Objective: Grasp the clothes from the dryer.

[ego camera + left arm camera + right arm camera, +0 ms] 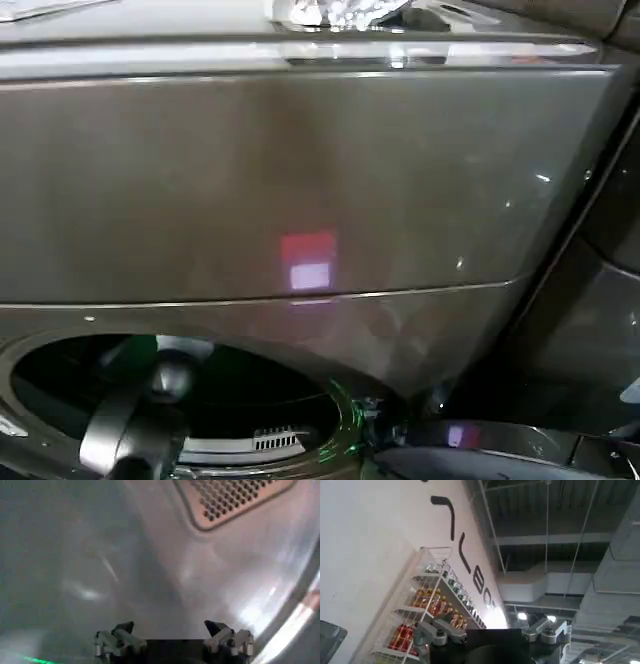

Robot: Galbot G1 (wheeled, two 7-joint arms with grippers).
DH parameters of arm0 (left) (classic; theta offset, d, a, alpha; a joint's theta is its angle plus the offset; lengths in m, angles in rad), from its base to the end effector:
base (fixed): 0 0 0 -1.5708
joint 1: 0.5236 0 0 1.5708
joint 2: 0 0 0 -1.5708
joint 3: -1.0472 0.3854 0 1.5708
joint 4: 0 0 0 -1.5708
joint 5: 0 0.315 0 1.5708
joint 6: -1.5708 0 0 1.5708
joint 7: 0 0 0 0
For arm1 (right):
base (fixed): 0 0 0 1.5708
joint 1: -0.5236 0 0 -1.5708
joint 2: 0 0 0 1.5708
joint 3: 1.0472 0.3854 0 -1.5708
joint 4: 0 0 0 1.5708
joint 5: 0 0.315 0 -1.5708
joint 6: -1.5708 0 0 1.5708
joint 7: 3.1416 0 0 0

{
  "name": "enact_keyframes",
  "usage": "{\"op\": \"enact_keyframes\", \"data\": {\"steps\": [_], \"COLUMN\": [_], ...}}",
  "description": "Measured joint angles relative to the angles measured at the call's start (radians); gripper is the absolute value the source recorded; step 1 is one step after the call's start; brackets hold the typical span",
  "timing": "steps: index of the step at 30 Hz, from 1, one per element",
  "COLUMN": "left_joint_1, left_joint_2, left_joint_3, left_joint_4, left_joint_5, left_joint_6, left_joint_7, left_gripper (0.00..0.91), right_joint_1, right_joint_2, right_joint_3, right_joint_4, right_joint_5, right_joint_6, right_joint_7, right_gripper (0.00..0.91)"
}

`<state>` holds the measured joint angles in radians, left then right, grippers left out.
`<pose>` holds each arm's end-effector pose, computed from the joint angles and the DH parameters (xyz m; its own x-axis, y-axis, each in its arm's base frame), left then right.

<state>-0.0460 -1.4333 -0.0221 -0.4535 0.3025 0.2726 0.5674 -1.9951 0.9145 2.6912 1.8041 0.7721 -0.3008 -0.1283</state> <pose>0.6518 0.0259 -0.2011 -0.7445 0.2723 0.6096 0.6142 0.6372 0.4655 -0.1760 -0.3916 0.0857 -0.3687 0.6928 -0.6198 0.9292 0.2919 -0.2265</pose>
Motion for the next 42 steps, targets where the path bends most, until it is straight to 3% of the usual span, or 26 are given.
{"op": "enact_keyframes", "data": {"steps": [17,42], "left_joint_1": [-0.120,-0.121], "left_joint_2": [-0.006,0.026], "left_joint_3": [0.255,0.401], "left_joint_4": [0.175,0.254], "left_joint_5": [0.187,0.245], "left_joint_6": [-0.161,-0.259], "left_joint_7": [0.212,0.471], "left_gripper": [0.907,0.907], "right_joint_1": [0.026,0.024], "right_joint_2": [0.003,0.005], "right_joint_3": [-0.026,-0.033], "right_joint_4": [0.013,0.026], "right_joint_5": [-0.005,-0.010], "right_joint_6": [0.001,-0.002], "right_joint_7": [-0.004,-0.003], "right_gripper": [0.907,0.907]}}
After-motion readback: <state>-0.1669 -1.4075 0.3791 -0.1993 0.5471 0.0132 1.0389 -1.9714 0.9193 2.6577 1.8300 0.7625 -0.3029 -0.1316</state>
